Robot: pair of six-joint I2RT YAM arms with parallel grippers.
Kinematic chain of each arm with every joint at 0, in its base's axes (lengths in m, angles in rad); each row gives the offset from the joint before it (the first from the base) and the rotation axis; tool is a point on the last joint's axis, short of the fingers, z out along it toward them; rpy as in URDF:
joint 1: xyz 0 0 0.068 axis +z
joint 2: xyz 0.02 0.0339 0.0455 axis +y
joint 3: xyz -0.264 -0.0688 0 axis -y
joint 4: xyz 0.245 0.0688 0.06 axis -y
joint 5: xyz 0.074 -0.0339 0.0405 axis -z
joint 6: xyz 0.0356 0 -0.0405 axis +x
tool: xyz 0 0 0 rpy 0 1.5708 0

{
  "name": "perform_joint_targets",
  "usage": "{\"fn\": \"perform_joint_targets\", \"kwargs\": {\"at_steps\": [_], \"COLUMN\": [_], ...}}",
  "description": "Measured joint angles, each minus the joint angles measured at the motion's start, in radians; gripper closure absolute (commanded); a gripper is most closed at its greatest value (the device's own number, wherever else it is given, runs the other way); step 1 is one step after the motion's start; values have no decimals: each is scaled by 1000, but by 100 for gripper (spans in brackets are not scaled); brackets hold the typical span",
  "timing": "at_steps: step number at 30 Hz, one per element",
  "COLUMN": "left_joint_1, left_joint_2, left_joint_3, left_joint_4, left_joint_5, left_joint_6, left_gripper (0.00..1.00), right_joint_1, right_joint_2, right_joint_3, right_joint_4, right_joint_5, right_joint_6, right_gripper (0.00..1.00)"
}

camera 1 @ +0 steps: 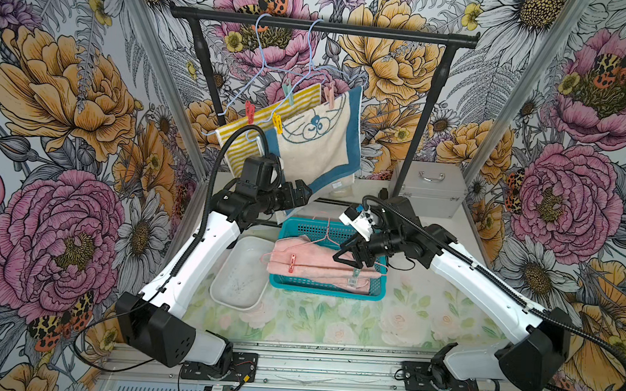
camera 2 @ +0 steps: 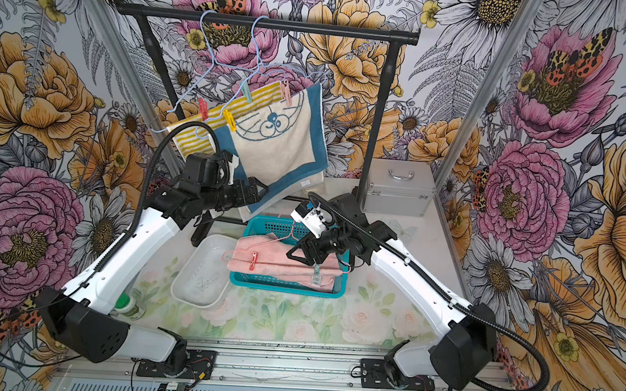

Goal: Remove the clothespins securing towels to the hanger
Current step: Remove the clothespin from the hanger.

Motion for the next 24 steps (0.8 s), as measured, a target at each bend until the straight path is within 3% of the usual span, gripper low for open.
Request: {"fn": "perform_joint_targets", "kwargs": {"at_steps": [11,17,24], "left_joint_1": [45,45,43], "left_joint_2": [-177,-262,-304], "left_joint_3": [-203,-275,-298], "left_joint_4": [-53,-71,-75], "left_joint_5": [-119,-185,-243], "left_joint_6": [-116,-164,-190], "left_gripper": [5,4,4], "right_joint_1": [82,98,119], "right_joint_2": [209,256,306], "right_joint_3": [103,46,4], "right_joint_4": [26,212,408], "right_joint_5": [-61,-72,23], "right_joint_6": [101,249,380], "right_gripper": [40,39,39]}}
